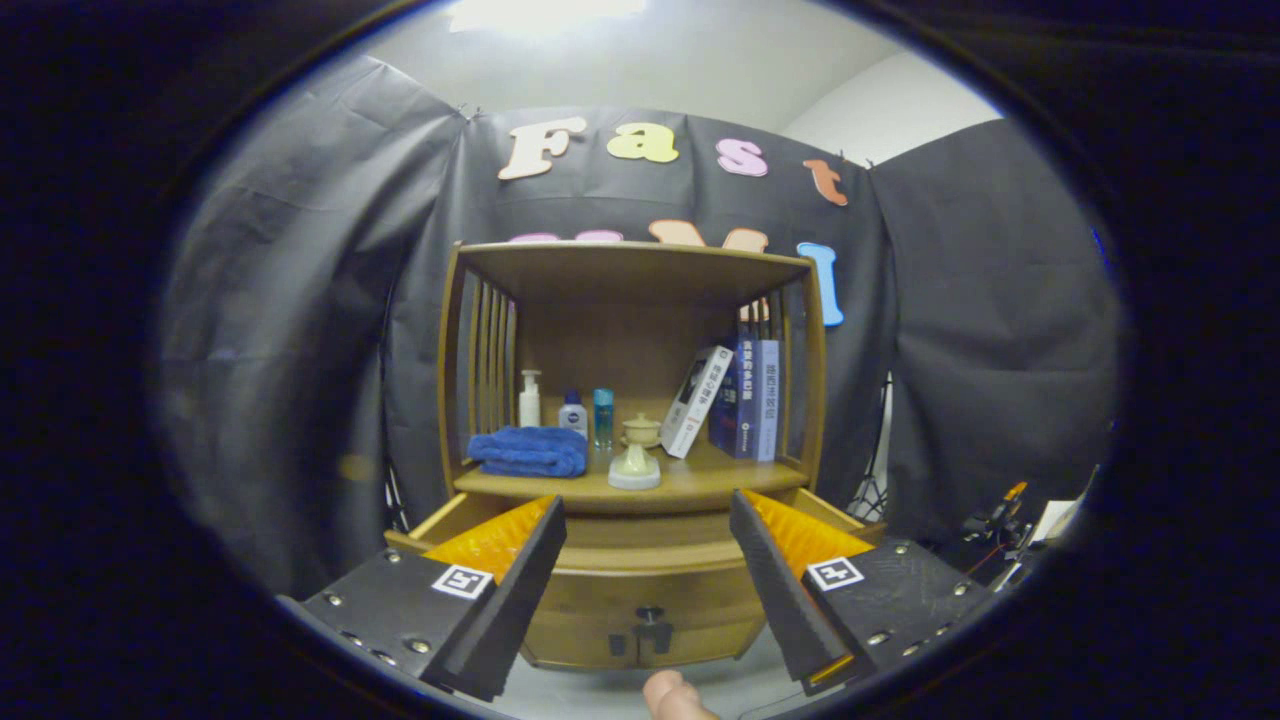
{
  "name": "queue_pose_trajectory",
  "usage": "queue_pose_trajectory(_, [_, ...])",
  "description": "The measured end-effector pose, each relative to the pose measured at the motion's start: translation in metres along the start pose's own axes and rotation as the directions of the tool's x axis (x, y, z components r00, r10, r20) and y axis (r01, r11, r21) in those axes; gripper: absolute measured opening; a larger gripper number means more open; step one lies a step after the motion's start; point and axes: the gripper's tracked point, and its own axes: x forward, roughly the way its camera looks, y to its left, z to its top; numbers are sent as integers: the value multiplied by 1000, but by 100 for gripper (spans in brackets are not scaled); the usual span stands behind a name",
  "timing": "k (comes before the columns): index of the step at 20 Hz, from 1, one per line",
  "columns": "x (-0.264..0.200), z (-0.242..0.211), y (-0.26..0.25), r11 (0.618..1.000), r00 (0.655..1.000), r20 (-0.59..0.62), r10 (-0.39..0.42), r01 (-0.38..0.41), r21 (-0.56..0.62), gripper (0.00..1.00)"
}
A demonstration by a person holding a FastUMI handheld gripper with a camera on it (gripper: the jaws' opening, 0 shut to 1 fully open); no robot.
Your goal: Pull open the drawer, take out the items inside it, and place them on the countertop above the cabinet.
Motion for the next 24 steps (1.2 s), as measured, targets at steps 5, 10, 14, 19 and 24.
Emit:
queue_pose_trajectory(5, [-18, -60, 15, 998, 997, -51, 62, -62, -1, 98])
queue_pose_trajectory(10, [-21, -96, 20, 996, 993, -78, 87, -85, 26, 98])
queue_pose_trajectory(14, [-13, -121, 15, 998, 995, -72, 66, -67, -9, 98])
queue_pose_trajectory(19, [-3, -153, 15, 994, 990, -95, 101, -104, -29, 98])
queue_pose_trajectory(24, [20, -185, 11, 994, 984, -143, 106, -106, 9, 98])
